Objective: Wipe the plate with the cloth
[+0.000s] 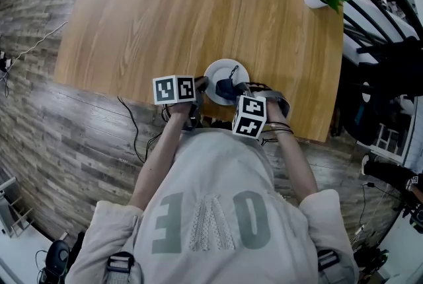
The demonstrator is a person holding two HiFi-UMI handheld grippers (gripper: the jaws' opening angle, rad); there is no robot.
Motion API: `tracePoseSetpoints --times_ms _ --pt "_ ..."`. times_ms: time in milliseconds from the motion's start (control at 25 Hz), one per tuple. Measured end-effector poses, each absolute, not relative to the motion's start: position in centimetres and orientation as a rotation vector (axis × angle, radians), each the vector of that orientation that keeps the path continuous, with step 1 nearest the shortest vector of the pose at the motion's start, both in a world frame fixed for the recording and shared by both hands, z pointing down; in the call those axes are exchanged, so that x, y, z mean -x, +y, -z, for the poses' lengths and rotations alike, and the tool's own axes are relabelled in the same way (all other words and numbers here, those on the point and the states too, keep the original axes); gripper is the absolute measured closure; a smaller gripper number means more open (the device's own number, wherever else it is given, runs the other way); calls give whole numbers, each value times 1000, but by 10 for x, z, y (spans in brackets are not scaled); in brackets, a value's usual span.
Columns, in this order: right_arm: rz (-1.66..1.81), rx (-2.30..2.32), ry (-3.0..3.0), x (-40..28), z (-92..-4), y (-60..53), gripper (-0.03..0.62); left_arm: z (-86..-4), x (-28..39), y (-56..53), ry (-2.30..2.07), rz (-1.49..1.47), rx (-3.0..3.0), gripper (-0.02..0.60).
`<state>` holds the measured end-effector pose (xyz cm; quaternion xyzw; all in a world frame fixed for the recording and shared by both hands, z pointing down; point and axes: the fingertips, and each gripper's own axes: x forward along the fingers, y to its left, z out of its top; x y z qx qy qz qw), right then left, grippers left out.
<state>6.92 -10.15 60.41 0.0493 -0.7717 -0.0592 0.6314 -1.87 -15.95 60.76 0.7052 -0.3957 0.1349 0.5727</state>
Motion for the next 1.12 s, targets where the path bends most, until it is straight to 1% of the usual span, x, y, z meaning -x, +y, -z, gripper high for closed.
tracePoseSetpoints --times_ms 400,520,800,1120 --pt "109 -7 -1798 -60 -596 -65 537 -607 19 -160 -931 -315 -1655 541" --pt "91 -87 -1827 -59 -590 -90 537 -607 19 -160 -934 -317 -1659 541" --pt "136 -323 -1793 -59 -577 -196 537 -608 21 -162 -942 -321 -1661 540" --pt "161 -295 -1745 -52 -599 -194 537 -608 18 -162 -943 -325 -1661 540"
